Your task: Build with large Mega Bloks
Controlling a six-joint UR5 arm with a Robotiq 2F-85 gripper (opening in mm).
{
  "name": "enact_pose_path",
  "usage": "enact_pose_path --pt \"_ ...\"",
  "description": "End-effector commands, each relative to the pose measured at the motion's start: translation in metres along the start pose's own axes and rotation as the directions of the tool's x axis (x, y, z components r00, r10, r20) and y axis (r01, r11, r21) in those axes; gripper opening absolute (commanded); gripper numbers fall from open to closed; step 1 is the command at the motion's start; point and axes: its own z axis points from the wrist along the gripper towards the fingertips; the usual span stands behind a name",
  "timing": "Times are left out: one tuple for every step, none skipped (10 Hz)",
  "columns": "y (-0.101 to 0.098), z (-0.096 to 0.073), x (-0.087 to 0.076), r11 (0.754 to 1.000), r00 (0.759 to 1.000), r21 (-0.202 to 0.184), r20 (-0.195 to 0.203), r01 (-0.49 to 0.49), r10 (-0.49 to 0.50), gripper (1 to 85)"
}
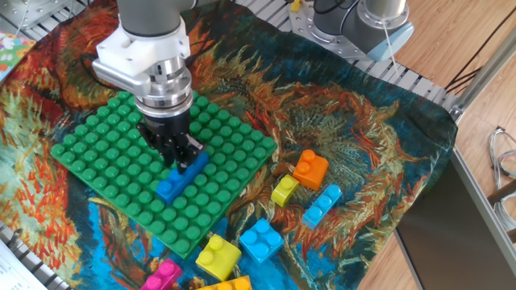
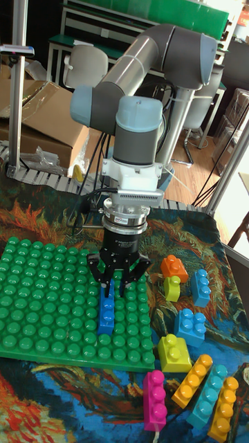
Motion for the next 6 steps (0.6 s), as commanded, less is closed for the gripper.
enact_pose_path --pt "0.0 -0.006 -0.005 1.0 1.0 0.003 0.003 0.004 -0.004 51.3" --pt "-0.003 -0.006 -0.003 1.0 1.0 0.013 -0.003 -0.004 0.004 50.3" --pt "-0.001 -0.006 -0.004 1.0 1.0 0.006 -0.001 0.0 0.0 50.7" --pt "0.012 -0.006 -0.002 1.0 1.0 -0.005 -0.002 -0.011 0.011 50.7" --pt "0.032 -0.005 0.002 0.999 0.999 -0.013 -0.004 -0.04 0.04 51.0" --pt "0.05 -0.002 0.004 0.998 0.998 -0.015 0.007 -0.067 0.067 50.7"
